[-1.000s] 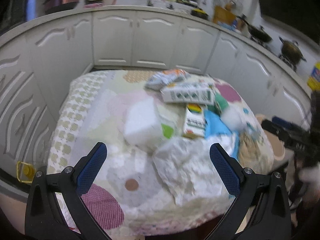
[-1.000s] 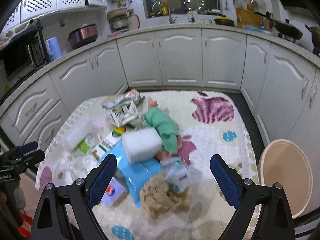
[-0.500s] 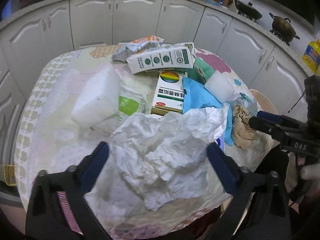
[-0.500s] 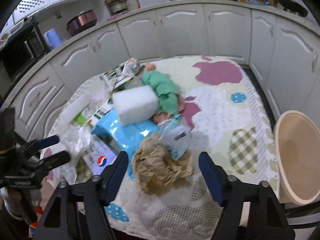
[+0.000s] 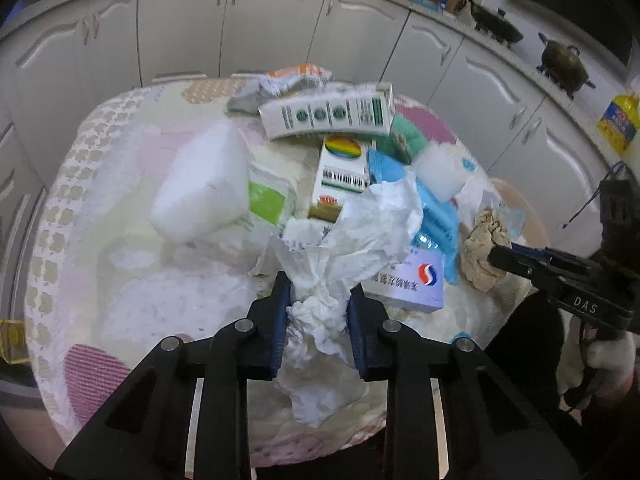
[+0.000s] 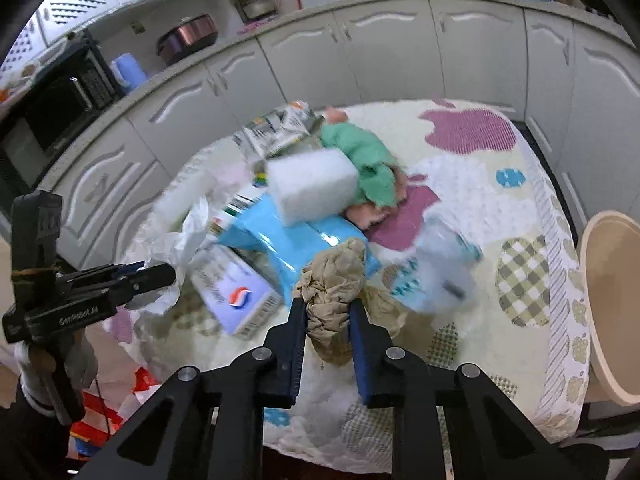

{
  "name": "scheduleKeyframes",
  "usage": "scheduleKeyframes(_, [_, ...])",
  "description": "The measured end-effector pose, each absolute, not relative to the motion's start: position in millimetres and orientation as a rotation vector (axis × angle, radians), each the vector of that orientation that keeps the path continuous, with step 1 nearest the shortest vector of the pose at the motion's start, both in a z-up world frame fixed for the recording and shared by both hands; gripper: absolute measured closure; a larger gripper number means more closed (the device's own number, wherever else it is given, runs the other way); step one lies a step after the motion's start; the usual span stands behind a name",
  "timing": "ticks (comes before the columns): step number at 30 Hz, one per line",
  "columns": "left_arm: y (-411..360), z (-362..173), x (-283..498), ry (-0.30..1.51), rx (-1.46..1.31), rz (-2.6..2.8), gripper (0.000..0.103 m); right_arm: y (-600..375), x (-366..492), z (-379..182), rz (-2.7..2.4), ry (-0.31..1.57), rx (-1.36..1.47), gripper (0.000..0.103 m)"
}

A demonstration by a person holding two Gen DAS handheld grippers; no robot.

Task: Collect trash
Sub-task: 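Carry the tissue and brown paper in both tools over the beige bin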

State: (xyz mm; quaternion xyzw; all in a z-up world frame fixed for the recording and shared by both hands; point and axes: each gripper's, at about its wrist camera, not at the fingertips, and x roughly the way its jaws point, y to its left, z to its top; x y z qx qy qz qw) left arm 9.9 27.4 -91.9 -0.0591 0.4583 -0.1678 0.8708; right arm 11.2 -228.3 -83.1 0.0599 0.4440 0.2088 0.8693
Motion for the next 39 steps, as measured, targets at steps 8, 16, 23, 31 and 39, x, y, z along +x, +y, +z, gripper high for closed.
scheduleKeyframes(8, [42,-58,7,0.894,-0.197,-0.403,0.08,-236,5,-60,0.533,0.87,0.241,0.083])
scheduleKeyframes(16, [23,-29,11,0.847,-0.181,-0.444,0.08,-271,2,-25,0.479,0.76,0.304,0.083])
scheduleKeyframes(23, [-11,-9,18,0.818,-0.166,-0.526,0.08,-321,-2,-10,0.357,0.704,0.348,0.083])
scheduleKeyframes(31, [-84,2,32,0.847,-0.112,-0.673,0.08,-378,-7,-12,0.197,0.692,0.371,0.083])
scheduleKeyframes(39, [-183,-9,63,0.949,-0.052,-0.799,0.08,-436,-13,-43,0.025,0.747,0.403,0.083])
